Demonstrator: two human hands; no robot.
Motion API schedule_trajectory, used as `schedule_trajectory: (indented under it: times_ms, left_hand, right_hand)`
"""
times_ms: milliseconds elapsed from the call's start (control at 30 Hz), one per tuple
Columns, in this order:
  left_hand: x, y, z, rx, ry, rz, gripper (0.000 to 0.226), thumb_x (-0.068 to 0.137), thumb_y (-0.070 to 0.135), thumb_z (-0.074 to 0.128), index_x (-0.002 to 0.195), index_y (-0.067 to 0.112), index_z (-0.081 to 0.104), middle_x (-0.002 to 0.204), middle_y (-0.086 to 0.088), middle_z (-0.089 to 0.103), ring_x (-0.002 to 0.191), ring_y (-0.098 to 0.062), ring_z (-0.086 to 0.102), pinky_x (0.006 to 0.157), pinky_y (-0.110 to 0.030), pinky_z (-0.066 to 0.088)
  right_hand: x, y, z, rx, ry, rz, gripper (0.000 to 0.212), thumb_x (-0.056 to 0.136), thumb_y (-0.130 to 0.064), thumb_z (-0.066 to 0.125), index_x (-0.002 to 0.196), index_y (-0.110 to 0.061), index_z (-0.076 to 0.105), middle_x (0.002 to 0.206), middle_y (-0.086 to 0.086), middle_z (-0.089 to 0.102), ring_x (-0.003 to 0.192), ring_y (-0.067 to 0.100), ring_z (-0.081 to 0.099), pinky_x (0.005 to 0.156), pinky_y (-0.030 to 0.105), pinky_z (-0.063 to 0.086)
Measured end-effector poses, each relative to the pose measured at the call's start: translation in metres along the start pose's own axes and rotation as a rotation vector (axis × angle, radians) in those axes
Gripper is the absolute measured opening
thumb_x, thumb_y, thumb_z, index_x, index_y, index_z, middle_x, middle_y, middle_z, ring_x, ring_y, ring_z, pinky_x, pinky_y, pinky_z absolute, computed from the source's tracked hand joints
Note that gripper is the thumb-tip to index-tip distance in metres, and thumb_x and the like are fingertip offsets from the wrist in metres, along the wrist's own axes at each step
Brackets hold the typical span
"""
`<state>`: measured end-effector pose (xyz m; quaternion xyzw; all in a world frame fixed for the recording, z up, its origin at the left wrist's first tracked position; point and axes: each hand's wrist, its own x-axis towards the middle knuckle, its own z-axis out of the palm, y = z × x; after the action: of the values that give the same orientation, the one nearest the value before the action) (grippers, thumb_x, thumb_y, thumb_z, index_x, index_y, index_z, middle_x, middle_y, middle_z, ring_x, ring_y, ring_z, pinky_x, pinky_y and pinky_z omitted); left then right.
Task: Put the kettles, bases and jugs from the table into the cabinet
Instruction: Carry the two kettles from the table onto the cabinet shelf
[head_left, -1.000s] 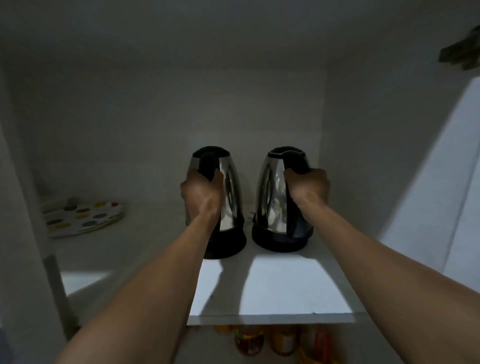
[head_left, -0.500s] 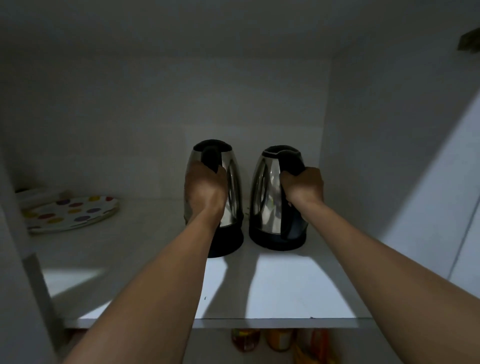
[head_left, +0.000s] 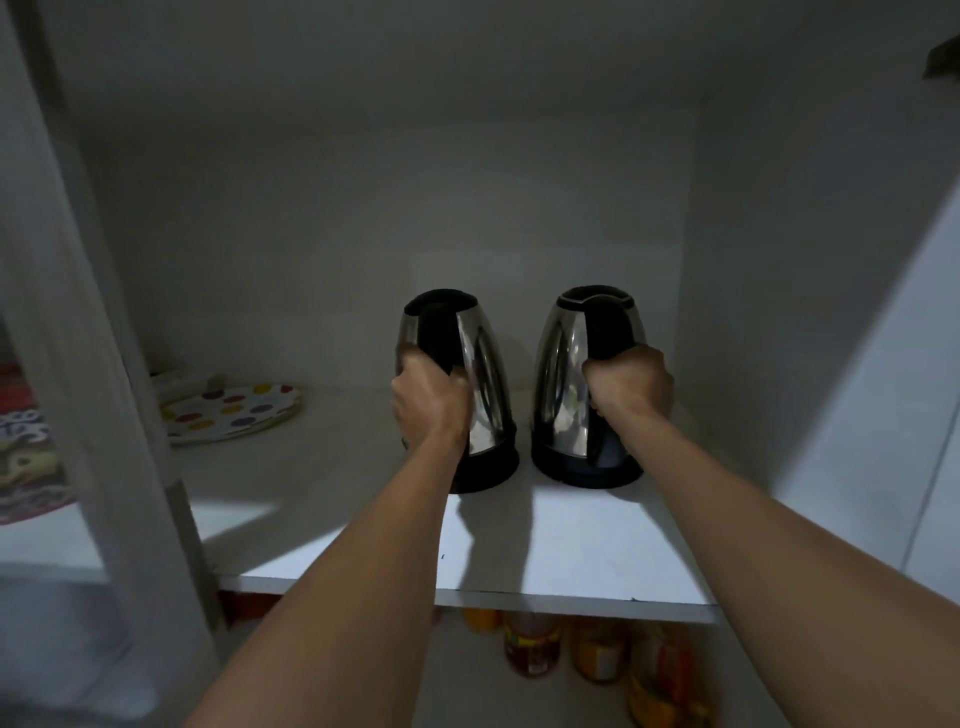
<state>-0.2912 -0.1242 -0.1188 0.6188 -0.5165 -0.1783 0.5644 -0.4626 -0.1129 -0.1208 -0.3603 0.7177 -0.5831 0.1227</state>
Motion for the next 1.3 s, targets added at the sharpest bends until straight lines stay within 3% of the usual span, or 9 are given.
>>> schedule_trajectory:
  times_ms: [200,367,467,567,667,800,1000,1167,1300]
  left_hand:
    - [-0.019,-0.057,0.019,0.012,-0.055,-0.11,0.046,0.077,0.028,0.072,0.114,0.005,0.06,0.117,-0.023,0.06,0.113,-0.041,0.052,0.089,-0.038,0.046]
    - [-0.02,-0.091,0.037,-0.13,-0.117,0.009,0.05,0.076,0.019,0.076,0.119,0.01,0.052,0.109,-0.015,0.064,0.1,-0.036,0.062,0.078,-0.037,0.052]
    - [-0.005,-0.089,0.055,-0.13,-0.115,0.024,0.05,0.078,0.019,0.076,0.12,0.007,0.052,0.109,-0.017,0.066,0.099,-0.037,0.063,0.075,-0.032,0.048]
    - [0.007,-0.087,0.079,-0.134,-0.132,0.015,0.049,0.079,0.019,0.074,0.121,0.009,0.05,0.106,-0.016,0.066,0.097,-0.036,0.064,0.072,-0.028,0.041]
    - [0.021,-0.086,0.106,-0.14,-0.169,-0.012,0.051,0.08,0.021,0.075,0.123,0.011,0.05,0.11,-0.017,0.065,0.101,-0.036,0.063,0.074,-0.032,0.045]
    - [0.039,-0.087,0.141,-0.147,-0.161,0.0,0.05,0.08,0.021,0.075,0.123,0.007,0.05,0.112,-0.021,0.062,0.103,-0.039,0.061,0.076,-0.034,0.043]
    - [0.062,-0.087,0.175,-0.142,-0.145,0.01,0.044,0.081,0.019,0.073,0.116,0.005,0.051,0.111,-0.022,0.06,0.106,-0.039,0.058,0.078,-0.038,0.044]
    - [0.071,-0.09,0.189,-0.167,-0.136,0.024,0.034,0.083,0.016,0.071,0.108,0.006,0.051,0.11,-0.021,0.056,0.099,-0.036,0.057,0.077,-0.037,0.044]
    - [0.075,-0.09,0.188,-0.152,-0.199,0.003,0.045,0.081,0.023,0.074,0.112,0.004,0.047,0.116,-0.022,0.052,0.105,-0.038,0.056,0.086,-0.043,0.048]
  right_hand:
    - [-0.032,0.068,0.018,-0.034,0.039,0.124,0.043,0.077,-0.024,0.076,0.116,-0.009,0.065,0.122,0.025,0.057,0.108,0.042,0.056,0.091,0.037,0.047]
    - [-0.025,0.081,0.037,0.067,0.12,0.095,0.042,0.075,-0.015,0.08,0.113,-0.01,0.063,0.118,0.02,0.055,0.094,0.042,0.062,0.076,0.029,0.044]
    - [-0.008,0.087,0.047,0.109,0.133,0.1,0.042,0.081,-0.019,0.074,0.119,-0.013,0.059,0.107,0.013,0.058,0.099,0.039,0.062,0.075,0.026,0.04]
    - [0.01,0.09,0.054,-0.008,0.111,0.042,0.046,0.084,-0.019,0.072,0.126,-0.013,0.054,0.122,0.02,0.054,0.103,0.039,0.059,0.081,0.031,0.043]
    - [0.031,0.09,0.055,-0.018,0.155,0.079,0.044,0.08,-0.016,0.074,0.12,-0.013,0.057,0.123,0.021,0.053,0.094,0.041,0.062,0.081,0.035,0.048]
    - [0.064,0.099,0.06,0.001,0.079,0.028,0.062,0.077,-0.014,0.078,0.134,-0.012,0.054,0.126,0.022,0.057,0.111,0.04,0.06,0.089,0.037,0.049]
    - [0.098,0.1,0.081,-0.002,0.1,0.039,0.067,0.074,-0.014,0.081,0.136,-0.012,0.054,0.128,0.021,0.059,0.11,0.039,0.062,0.097,0.046,0.052]
    - [0.114,0.1,0.093,-0.041,0.109,0.053,0.066,0.075,-0.017,0.082,0.135,-0.01,0.054,0.128,0.022,0.059,0.111,0.038,0.062,0.093,0.041,0.052]
    - [0.116,0.099,0.09,-0.054,0.079,0.079,0.067,0.074,-0.015,0.081,0.134,-0.011,0.052,0.13,0.02,0.057,0.113,0.037,0.061,0.091,0.038,0.05]
